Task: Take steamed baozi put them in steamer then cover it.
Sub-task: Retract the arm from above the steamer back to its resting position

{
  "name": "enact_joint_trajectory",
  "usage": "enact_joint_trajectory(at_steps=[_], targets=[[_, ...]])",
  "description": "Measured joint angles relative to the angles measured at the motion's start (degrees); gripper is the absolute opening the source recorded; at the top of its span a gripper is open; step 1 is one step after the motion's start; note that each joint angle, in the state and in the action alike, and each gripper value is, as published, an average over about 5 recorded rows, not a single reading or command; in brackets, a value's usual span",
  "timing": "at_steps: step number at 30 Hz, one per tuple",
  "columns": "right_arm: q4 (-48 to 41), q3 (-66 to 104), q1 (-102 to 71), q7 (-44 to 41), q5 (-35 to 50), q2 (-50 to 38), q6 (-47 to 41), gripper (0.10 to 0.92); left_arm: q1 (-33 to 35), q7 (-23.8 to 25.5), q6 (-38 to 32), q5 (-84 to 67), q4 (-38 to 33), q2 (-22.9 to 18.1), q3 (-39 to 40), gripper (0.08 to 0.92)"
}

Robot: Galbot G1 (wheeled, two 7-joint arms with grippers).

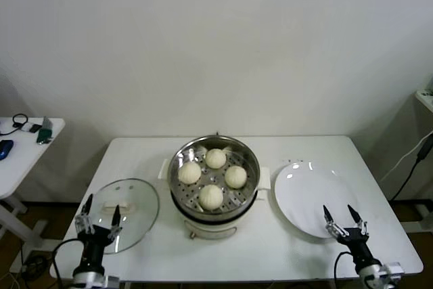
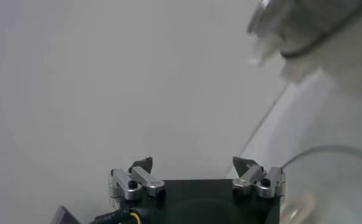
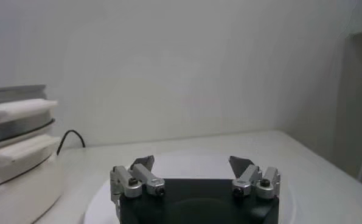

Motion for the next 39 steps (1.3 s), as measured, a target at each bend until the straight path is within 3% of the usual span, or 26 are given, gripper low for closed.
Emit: enact_joint_trajectory(at_steps=[7, 15, 39], targets=[[-0.30, -0.63, -1.67, 0.27, -0.78, 2.31, 1.58, 0.823, -3.69, -6.15, -1.78, 13.98, 9.93, -0.25, -0.53, 0.823], [-0.06, -0.63, -3.16, 0.51, -1.36, 3.89, 2.88, 0.823, -7.42, -9.50, -2.48, 21.93, 17.98, -0.01, -0.55, 0.823], [1.27, 0.55, -7.07, 0.44, -3.23, 6.11, 5.95, 0.823, -16.09, -8.68, -2.02, 27.13, 27.44, 3.69, 0.12, 0.823]])
